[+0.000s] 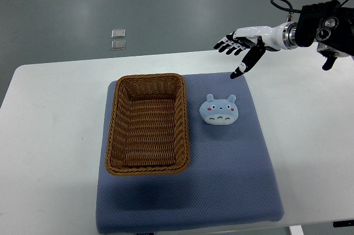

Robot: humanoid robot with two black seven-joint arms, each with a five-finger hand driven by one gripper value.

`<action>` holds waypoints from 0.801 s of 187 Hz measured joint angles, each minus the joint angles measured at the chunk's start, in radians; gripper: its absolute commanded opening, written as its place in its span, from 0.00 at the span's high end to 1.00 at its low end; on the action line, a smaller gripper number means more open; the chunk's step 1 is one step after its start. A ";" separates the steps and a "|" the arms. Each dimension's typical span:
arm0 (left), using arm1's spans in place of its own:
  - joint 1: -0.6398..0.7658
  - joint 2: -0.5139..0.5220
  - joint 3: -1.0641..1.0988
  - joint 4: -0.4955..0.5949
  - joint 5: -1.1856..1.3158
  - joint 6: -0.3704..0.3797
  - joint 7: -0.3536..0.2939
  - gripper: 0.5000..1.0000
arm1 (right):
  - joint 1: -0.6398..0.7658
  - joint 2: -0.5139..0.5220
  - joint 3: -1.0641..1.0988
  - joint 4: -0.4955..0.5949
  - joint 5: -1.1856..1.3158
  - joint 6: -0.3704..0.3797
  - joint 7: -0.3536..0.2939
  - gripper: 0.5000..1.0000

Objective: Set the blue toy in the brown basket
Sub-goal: 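Move the right hand over the light-blue plush toy beside the basket, then lower the right hand and close its fingers on the plush toy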

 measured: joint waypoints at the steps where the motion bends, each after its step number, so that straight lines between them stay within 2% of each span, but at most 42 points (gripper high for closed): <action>1: 0.000 0.000 0.000 0.000 0.000 0.000 0.000 0.00 | 0.004 0.000 -0.005 0.001 -0.001 0.000 -0.001 0.20; 34: 0.000 0.000 -0.001 0.002 0.000 0.000 0.000 0.00 | 0.084 0.002 -0.105 0.070 -0.010 0.000 -0.052 0.20; 74: 0.000 0.000 -0.003 0.000 0.000 0.000 0.000 0.00 | 0.090 0.033 -0.110 0.094 -0.002 -0.003 -0.060 0.20; 150: 0.000 0.000 -0.001 0.000 -0.002 0.000 0.000 0.00 | -0.017 0.097 -0.109 0.085 -0.007 -0.038 -0.057 0.21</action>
